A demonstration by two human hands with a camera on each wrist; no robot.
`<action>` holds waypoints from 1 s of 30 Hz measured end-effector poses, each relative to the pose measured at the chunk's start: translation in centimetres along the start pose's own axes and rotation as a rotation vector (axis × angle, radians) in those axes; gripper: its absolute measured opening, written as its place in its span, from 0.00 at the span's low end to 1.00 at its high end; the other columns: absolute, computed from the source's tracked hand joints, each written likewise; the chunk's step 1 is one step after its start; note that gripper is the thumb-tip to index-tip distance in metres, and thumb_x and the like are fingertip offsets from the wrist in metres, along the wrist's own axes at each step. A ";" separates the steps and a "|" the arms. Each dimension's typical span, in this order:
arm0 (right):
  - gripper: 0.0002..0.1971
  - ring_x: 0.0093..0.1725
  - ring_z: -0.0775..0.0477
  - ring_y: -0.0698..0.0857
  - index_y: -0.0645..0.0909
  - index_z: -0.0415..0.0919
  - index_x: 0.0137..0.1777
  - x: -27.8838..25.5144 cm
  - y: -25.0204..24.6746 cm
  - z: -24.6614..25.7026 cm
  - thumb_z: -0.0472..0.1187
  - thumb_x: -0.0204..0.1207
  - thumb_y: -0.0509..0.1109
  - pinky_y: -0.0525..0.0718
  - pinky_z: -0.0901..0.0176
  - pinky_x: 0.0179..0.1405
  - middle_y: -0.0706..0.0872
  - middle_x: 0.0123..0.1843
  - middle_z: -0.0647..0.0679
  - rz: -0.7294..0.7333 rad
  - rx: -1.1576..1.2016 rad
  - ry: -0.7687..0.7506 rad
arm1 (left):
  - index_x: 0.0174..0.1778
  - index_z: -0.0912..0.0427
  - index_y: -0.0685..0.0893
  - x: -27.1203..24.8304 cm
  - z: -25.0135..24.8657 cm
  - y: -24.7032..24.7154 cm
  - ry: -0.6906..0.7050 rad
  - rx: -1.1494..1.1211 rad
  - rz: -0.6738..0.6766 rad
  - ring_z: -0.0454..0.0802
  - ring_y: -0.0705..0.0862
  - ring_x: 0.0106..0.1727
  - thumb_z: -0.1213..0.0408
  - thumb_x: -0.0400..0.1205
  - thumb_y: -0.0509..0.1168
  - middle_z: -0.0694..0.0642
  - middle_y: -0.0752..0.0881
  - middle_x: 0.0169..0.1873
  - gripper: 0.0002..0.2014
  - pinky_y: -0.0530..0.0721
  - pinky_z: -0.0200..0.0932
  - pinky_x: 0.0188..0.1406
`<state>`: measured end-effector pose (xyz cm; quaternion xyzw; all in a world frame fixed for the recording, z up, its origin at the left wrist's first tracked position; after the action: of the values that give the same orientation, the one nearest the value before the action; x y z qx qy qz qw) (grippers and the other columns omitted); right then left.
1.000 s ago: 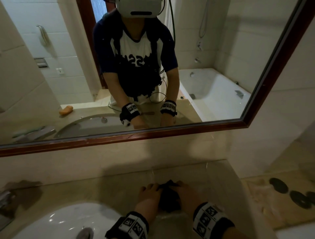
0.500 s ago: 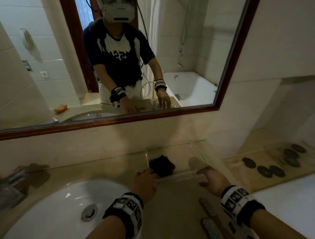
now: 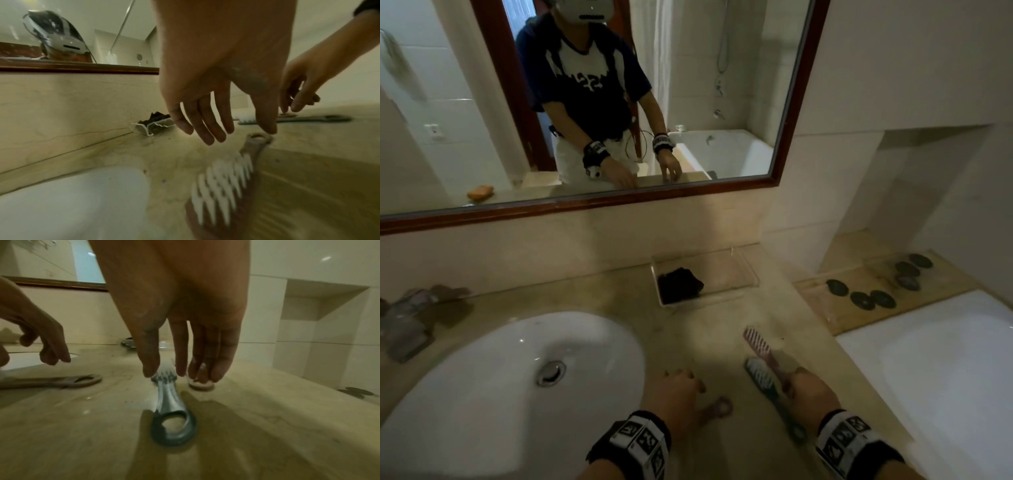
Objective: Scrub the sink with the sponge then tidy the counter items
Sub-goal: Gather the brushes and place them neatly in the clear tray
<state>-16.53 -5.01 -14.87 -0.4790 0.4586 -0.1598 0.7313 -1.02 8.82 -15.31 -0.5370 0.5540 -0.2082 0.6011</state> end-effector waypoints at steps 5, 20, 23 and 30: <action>0.44 0.64 0.42 0.82 0.43 0.51 0.83 0.5 0.7 0.3 0.46 0.76 0.69 0.82 0.54 0.61 0.82 0.64 0.44 -0.002 -0.022 -0.077 | 0.68 0.57 0.79 -0.3 -1.4 1.8 -0.021 0.215 0.056 0.59 0.74 0.71 0.53 0.80 0.64 0.60 0.78 0.67 0.21 0.69 0.53 0.73; 0.42 0.65 0.41 0.82 0.52 0.44 0.82 2.5 1.9 -0.3 0.47 0.73 0.71 0.82 0.52 0.64 0.78 0.68 0.42 0.048 0.031 -0.089 | 0.65 0.63 0.76 0.4 -2.8 2.5 -0.070 0.263 0.033 0.64 0.79 0.64 0.62 0.79 0.63 0.65 0.80 0.64 0.18 0.74 0.55 0.64; 0.41 0.64 0.42 0.82 0.53 0.45 0.82 2.5 1.8 -0.2 0.50 0.73 0.71 0.82 0.54 0.62 0.78 0.68 0.42 0.048 0.040 -0.088 | 0.64 0.64 0.76 0.4 -2.7 2.4 -0.034 0.280 0.025 0.65 0.79 0.63 0.63 0.80 0.62 0.66 0.80 0.63 0.17 0.75 0.55 0.63; 0.21 0.36 0.54 0.77 0.69 0.56 0.66 2.2 1.2 0.4 0.48 0.75 0.69 0.80 0.60 0.38 0.78 0.40 0.52 0.047 0.234 -0.078 | 0.61 0.64 0.80 -0.1 -1.3 1.0 -0.020 0.293 0.022 0.64 0.82 0.60 0.68 0.80 0.61 0.64 0.82 0.60 0.13 0.78 0.54 0.58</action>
<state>-15.27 -5.72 -16.98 -0.3852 0.4190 -0.1764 0.8031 -2.54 8.66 -15.86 -0.4395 0.5173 -0.2751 0.6808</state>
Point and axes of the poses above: each hand's wrist, its own x-axis towards the middle knuckle, its own y-axis out of the palm, z = x × y, the point moved 6 cm from there along x, towards the middle knuckle
